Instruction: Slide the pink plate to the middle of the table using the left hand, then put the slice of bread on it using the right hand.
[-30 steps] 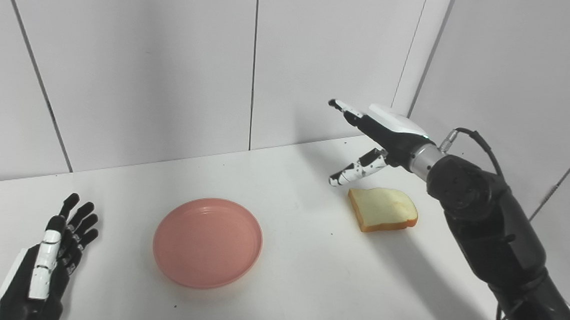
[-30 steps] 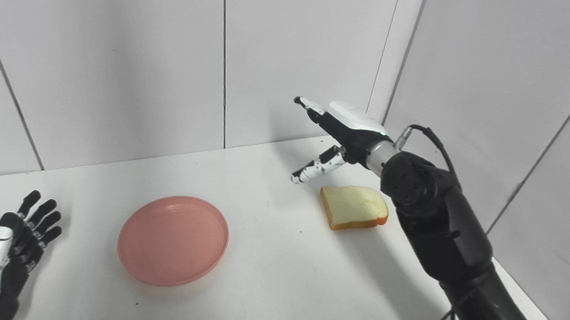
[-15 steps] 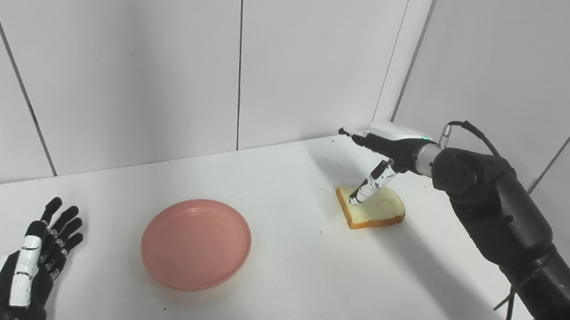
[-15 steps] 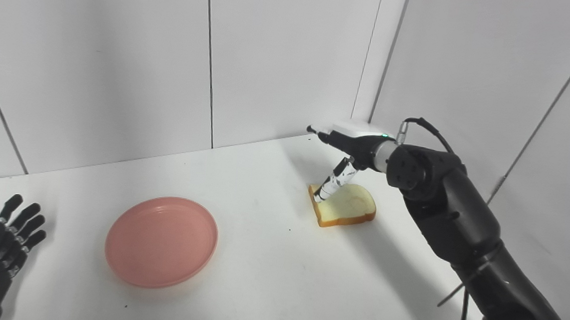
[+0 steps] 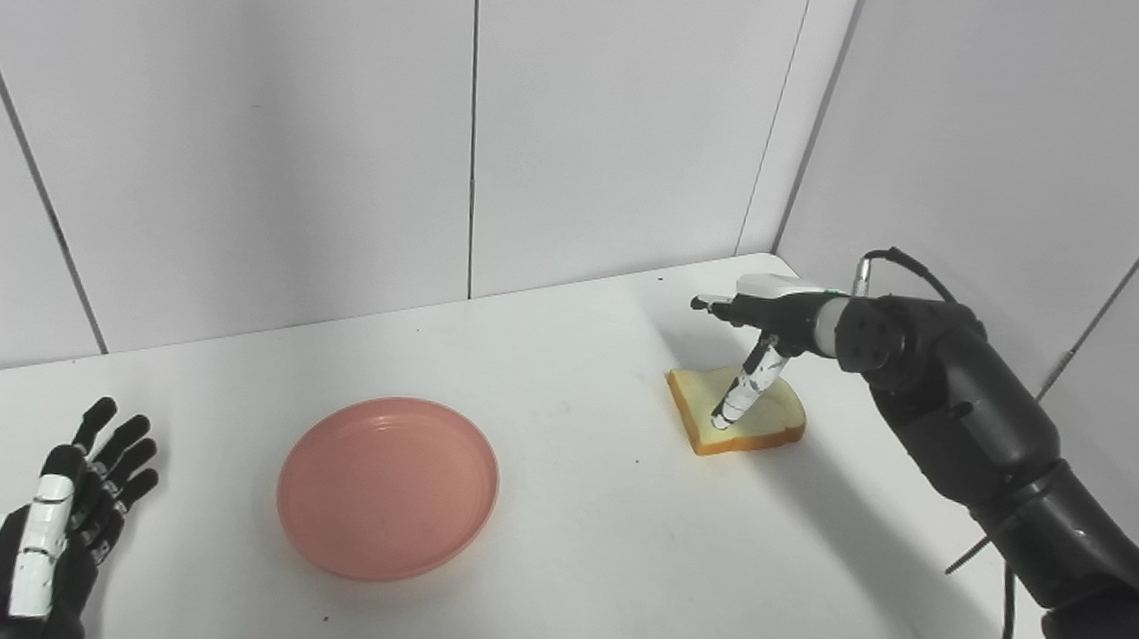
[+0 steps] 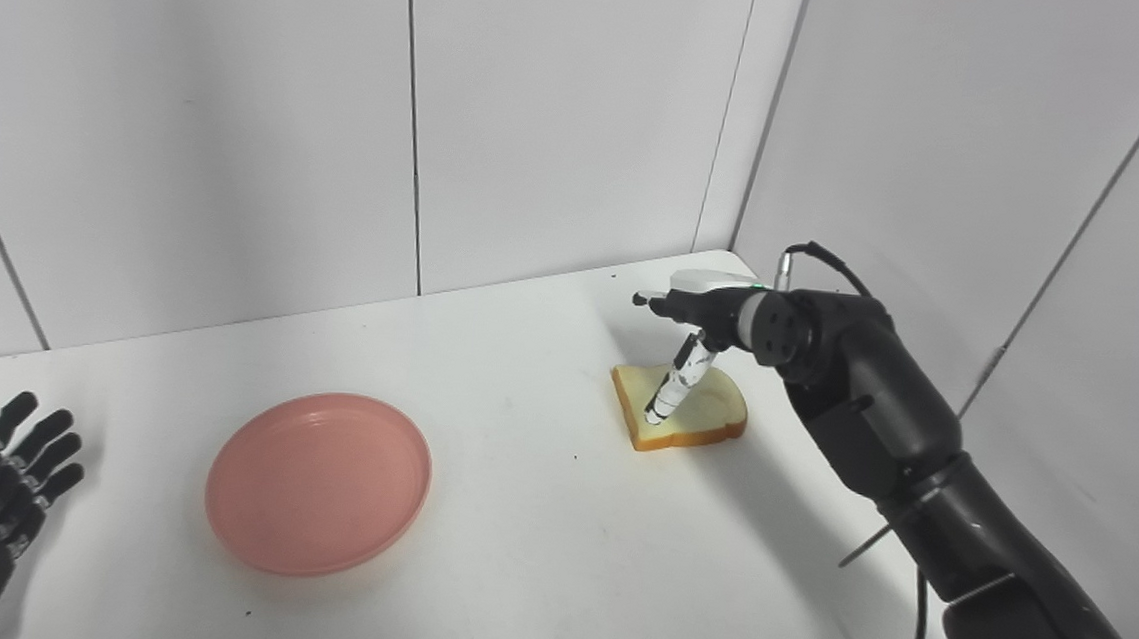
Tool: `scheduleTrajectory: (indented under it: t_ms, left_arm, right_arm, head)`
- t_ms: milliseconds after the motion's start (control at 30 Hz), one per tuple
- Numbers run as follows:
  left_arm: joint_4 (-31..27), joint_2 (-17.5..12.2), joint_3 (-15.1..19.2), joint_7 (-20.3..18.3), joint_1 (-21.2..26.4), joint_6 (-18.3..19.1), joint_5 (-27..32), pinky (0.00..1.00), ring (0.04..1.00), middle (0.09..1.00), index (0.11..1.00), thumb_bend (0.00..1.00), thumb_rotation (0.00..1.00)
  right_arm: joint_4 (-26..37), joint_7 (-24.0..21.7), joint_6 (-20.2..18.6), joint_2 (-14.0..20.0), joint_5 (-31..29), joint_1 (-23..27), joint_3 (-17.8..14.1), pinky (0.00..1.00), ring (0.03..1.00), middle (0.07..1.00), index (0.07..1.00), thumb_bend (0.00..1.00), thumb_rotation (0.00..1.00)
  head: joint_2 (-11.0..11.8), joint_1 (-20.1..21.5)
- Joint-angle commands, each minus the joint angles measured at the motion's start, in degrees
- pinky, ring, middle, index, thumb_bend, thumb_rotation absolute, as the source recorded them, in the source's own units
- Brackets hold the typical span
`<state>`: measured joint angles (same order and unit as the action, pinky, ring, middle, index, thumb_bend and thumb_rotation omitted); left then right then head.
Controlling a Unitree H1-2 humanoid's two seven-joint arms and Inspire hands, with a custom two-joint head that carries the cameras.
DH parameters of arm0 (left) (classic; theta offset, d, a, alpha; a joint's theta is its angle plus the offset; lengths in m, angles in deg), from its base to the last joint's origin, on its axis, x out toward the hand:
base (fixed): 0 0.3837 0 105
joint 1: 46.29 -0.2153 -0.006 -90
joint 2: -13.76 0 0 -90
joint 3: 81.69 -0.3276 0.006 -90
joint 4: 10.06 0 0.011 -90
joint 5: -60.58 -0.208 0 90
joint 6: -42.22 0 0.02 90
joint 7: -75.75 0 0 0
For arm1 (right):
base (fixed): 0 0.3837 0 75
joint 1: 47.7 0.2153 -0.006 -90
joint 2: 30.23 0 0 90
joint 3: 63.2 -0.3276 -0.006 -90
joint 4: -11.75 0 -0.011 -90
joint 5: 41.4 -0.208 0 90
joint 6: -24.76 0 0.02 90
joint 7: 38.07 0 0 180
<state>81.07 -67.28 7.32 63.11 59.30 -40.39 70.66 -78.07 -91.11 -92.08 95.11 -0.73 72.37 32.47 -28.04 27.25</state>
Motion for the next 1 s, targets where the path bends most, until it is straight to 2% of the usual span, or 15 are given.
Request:
scheduleTrajectory:
  t_ms: [0,67,133,167,200,267,300,367,500,667,967]
  left_arm:
    - [-2.1,-0.6,0.4,-0.6,1.8,-1.0,0.7,0.93,0.943,0.944,0.955,0.67,1.00]
    - [-2.1,-0.6,0.3,-0.4,1.7,-1.0,0.3,0.93,0.940,0.941,0.954,0.67,1.00]
    - [-2.2,-0.6,0.3,-0.4,1.7,-0.9,0.4,0.93,0.941,0.941,0.955,0.67,1.00]
    - [-2.2,-0.7,0.3,-0.5,1.7,-0.9,0.5,0.93,0.946,0.945,0.960,0.67,1.00]
    - [-2.3,-0.6,0.3,-0.5,1.7,-0.9,0.6,0.94,0.947,0.946,0.960,0.67,1.00]
    - [-2.4,-0.6,0.3,-0.5,1.7,-0.7,0.6,0.93,0.947,0.945,0.959,0.67,1.00]
    - [-2.5,-0.6,0.3,-0.4,1.7,-0.4,0.6,0.94,0.948,0.946,0.960,0.67,1.00]
    - [-2.7,-0.7,0.3,-0.4,1.7,-0.1,0.5,0.94,0.951,0.948,0.962,0.67,1.00]
    - [-3.1,-0.7,0.4,-0.2,1.6,0.0,0.5,0.93,0.946,0.944,0.958,0.66,1.00]
    - [-3.5,-0.6,0.4,0.0,1.5,0.7,0.5,0.94,0.947,0.944,0.958,0.67,1.00]
    - [-3.9,-0.8,0.4,-0.1,1.4,0.9,0.5,0.94,0.948,0.945,0.960,0.67,1.00]
  right_arm:
    - [-0.9,2.0,0.4,1.6,0.7,2.3,0.1,0.44,0.644,0.747,0.999,1.00,0.23]
    - [-2.4,3.3,1.9,1.9,0.6,2.5,1.4,0.57,0.800,0.896,1.000,1.00,0.25]
    - [-3.4,4.2,2.7,2.1,1.7,2.8,3.2,0.58,0.813,0.911,1.000,1.00,0.27]
    - [-3.7,4.5,2.8,2.0,1.6,2.9,3.8,0.61,0.834,0.929,1.000,1.00,0.28]
    - [-4.0,4.8,3.1,2.0,1.0,2.9,4.1,0.57,0.773,0.863,1.000,1.00,0.27]
    - [-4.1,5.8,4.0,1.8,-0.6,2.4,3.9,0.68,0.868,0.965,1.000,1.00,0.25]
    - [-4.1,6.4,4.6,1.8,-0.8,2.1,4.1,0.78,0.931,0.989,1.000,1.00,0.26]
    - [-4.0,7.3,5.5,1.8,-1.4,1.6,4.2,0.85,0.970,0.999,1.000,1.00,0.25]
    - [-5.0,8.9,5.3,1.3,-0.5,1.4,5.6,0.85,0.982,1.000,1.000,1.00,0.26]
    - [-6.3,11.4,6.2,1.1,0.2,1.4,7.2,0.90,1.000,1.000,1.000,1.00,0.24]
    - [-3.4,12.7,6.1,2.1,0.1,0.6,7.2,0.90,1.000,1.000,1.000,1.00,0.26]
  head:
    - [-0.1,-0.1]
    - [-0.2,-0.1]
    - [-0.3,-0.1]
    - [-0.3,-0.1]
    - [-0.3,-0.1]
    - [-0.3,-0.1]
    - [-0.3,-0.1]
    - [-0.4,-0.3]
    - [-0.6,-0.3]
    - [-0.7,-0.3]
    - [-1.2,-0.5]
